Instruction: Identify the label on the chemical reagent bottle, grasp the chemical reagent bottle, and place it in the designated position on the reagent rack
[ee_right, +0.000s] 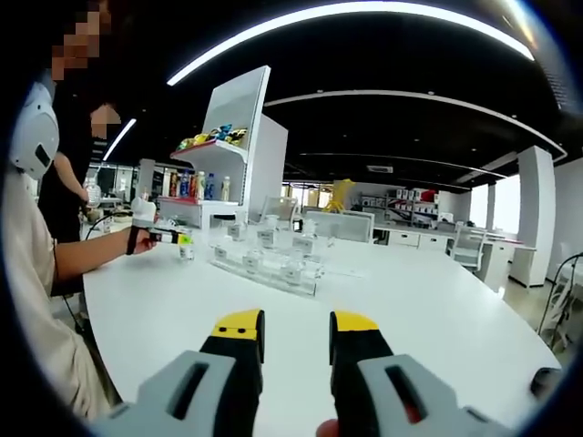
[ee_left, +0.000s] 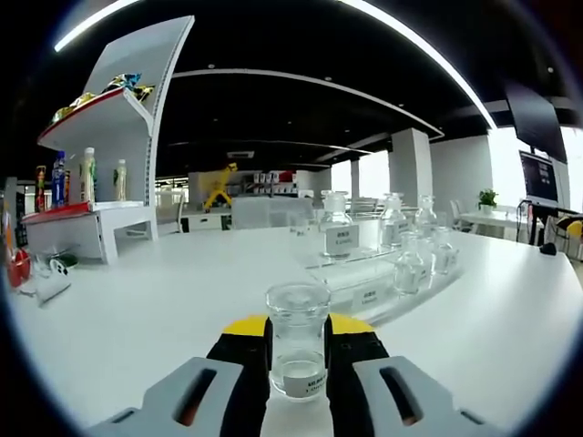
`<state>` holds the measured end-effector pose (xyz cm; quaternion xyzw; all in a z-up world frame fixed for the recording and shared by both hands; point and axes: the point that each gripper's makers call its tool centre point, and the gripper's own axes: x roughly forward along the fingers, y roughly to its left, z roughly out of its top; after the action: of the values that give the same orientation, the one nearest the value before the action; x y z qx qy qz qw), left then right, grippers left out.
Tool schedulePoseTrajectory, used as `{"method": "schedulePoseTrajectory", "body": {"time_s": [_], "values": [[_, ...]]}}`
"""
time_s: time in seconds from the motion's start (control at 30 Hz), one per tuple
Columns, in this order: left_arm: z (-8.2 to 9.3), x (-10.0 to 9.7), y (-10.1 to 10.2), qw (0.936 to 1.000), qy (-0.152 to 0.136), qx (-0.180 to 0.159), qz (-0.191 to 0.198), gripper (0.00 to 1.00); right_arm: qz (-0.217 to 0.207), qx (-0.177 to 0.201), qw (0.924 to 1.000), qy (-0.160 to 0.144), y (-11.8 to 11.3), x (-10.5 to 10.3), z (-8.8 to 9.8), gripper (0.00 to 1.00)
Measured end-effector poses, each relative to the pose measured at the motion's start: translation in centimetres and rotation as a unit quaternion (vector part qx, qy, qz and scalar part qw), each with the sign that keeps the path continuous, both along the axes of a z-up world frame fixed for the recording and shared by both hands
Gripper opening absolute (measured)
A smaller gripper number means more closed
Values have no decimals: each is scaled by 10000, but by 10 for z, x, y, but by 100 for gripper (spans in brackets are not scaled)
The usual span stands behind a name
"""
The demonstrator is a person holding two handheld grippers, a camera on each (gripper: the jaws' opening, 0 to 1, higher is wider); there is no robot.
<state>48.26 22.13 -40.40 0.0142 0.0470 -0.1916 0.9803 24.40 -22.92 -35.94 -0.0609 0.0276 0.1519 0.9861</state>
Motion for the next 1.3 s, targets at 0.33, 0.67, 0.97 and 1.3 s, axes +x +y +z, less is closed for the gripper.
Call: {"method": "schedulePoseTrajectory", "body": {"time_s": [0.33,0.67,0.97,1.3], "values": [[0,0,0,10000,-18,20,-6,21,-12,-19,10000,28,0,0,-5,28],[2,2,3,10000,-40,37,71,20,-98,-29,9999,-66,-6,-5,2,28],[11,1,2,9999,-142,48,63,19,-99,-27,9999,-44,-5,-4,-1,28],[22,-1,0,9997,-231,48,-10,19,-93,-25,9999,-67,-4,-4,0,28]]}}
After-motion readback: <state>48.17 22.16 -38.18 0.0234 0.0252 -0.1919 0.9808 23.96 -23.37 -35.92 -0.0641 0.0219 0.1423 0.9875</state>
